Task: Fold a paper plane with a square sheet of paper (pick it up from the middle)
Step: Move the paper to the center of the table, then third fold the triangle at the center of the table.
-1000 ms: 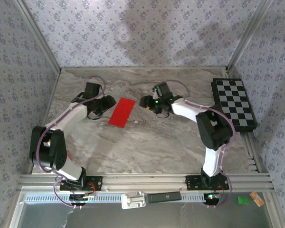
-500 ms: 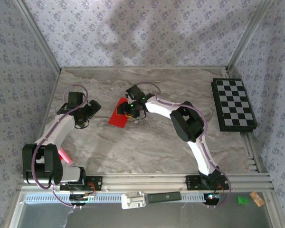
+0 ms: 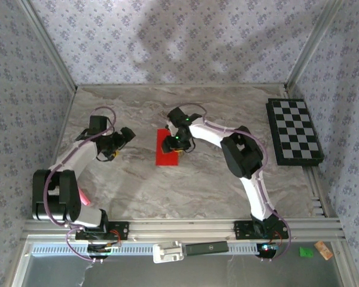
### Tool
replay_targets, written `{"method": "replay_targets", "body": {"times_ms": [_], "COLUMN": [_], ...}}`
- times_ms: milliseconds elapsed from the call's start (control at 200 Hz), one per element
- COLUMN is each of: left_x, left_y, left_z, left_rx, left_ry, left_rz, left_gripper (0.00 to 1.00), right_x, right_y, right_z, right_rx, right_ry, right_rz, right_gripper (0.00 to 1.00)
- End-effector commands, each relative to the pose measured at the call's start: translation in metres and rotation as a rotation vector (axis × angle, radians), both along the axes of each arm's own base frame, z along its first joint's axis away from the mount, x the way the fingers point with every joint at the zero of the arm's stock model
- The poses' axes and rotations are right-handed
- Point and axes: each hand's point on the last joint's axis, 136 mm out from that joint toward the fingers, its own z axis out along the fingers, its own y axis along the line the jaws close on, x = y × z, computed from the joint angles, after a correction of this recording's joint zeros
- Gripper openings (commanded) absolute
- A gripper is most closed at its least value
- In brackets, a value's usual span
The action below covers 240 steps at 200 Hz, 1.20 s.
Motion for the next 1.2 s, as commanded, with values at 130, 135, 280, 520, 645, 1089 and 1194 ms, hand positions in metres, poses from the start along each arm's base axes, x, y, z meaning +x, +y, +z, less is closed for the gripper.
{"method": "replay_targets", "body": {"times_ms": [130,135,280,520,645,1089,1194], "left_x": [0.006,0.006,-0.005,-0.022,-0.026,-0.029,-0.031], "left_y": [-0.057,-0.058,-0.088,-0.143,-0.165,-0.198,-0.201], "left_z": [0.012,0.012,0.003,-0.015,-0.025,-0.038,-0.042], "left_rx": [-0.115,-0.115,-0.137,-0.2,-0.228,-0.318,-0.308], "left_ry": [-0.04,-0.039,0.007,0.082,0.108,0.162,0.187], "left_rz": [-0.207,-0.209,-0.258,-0.328,-0.371,-0.439,-0.456], "left_gripper": [0.99,0.99,0.95,0.81,0.67,0.33,0.26], "right_x": [-0.01,-0.01,0.012,0.014,0.011,0.0,-0.002], "right_y": [-0.058,-0.058,-0.048,-0.054,-0.059,-0.076,-0.081], "right_z": [0.005,0.007,0.039,0.018,0.006,-0.03,-0.035], "right_rx": [-0.075,-0.07,0.087,0.074,0.038,-0.015,-0.018], "right_ry": [0.004,0.002,-0.087,-0.03,-0.001,0.093,0.118], "right_rz": [0.061,0.057,-0.153,-0.279,-0.287,-0.332,-0.341], "right_gripper": [0.57,0.57,0.57,0.46,0.45,0.42,0.41]}}
